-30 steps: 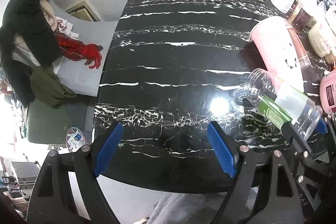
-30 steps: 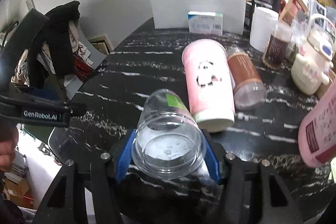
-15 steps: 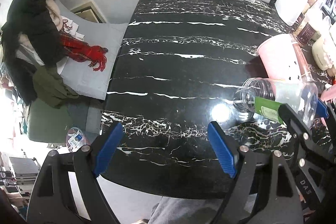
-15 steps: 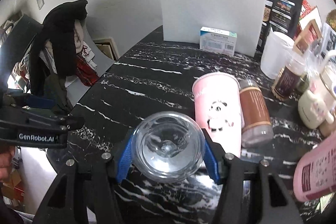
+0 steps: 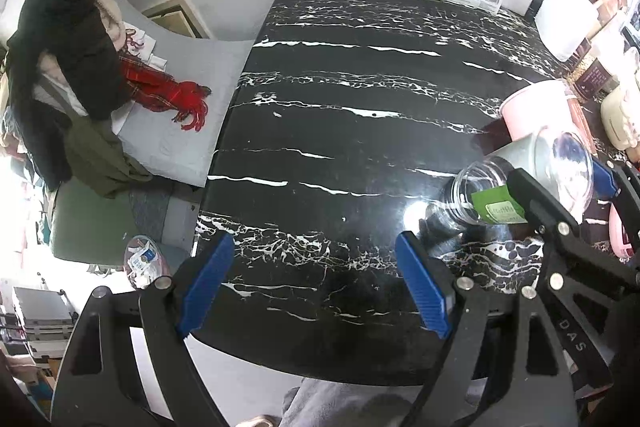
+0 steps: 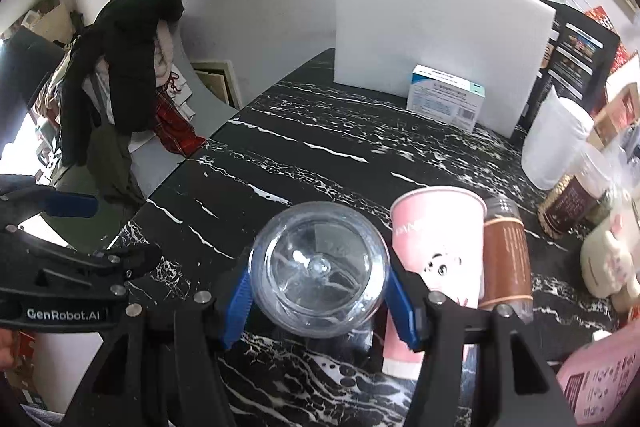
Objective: Flip cup upside down
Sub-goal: 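Lower the inverted jar onto the table and open the right tool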
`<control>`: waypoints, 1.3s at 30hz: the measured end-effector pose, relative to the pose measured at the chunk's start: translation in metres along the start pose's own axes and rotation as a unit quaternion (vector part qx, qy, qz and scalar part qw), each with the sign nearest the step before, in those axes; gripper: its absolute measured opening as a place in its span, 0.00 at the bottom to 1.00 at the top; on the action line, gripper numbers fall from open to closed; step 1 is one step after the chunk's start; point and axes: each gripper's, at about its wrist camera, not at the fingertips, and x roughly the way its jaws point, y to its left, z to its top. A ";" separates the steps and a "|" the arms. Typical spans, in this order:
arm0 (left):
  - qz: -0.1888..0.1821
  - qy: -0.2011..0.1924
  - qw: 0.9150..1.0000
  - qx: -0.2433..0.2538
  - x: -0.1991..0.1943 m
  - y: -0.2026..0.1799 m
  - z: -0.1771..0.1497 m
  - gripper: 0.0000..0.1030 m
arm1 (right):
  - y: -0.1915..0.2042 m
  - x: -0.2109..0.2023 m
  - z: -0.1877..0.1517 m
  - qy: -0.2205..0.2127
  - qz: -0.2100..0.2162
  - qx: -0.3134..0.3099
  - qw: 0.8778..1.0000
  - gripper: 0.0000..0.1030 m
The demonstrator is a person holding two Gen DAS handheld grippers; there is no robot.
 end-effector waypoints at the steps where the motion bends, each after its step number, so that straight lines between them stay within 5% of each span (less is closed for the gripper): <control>1: 0.001 0.000 1.000 -0.002 0.000 0.001 0.000 0.80 | 0.000 0.003 0.002 0.002 0.003 -0.001 1.000 0.58; 16: 0.009 0.006 1.000 -0.018 0.003 0.010 -0.001 0.80 | 0.007 0.012 0.010 0.005 0.007 -0.024 1.000 0.58; 21: 0.010 0.001 1.000 -0.019 -0.004 0.010 0.000 0.80 | 0.008 0.006 0.010 0.007 0.013 -0.025 1.000 0.68; 39: -0.005 -0.023 0.999 0.024 -0.067 -0.026 -0.007 0.85 | -0.030 -0.069 0.004 0.025 -0.015 0.009 1.000 0.76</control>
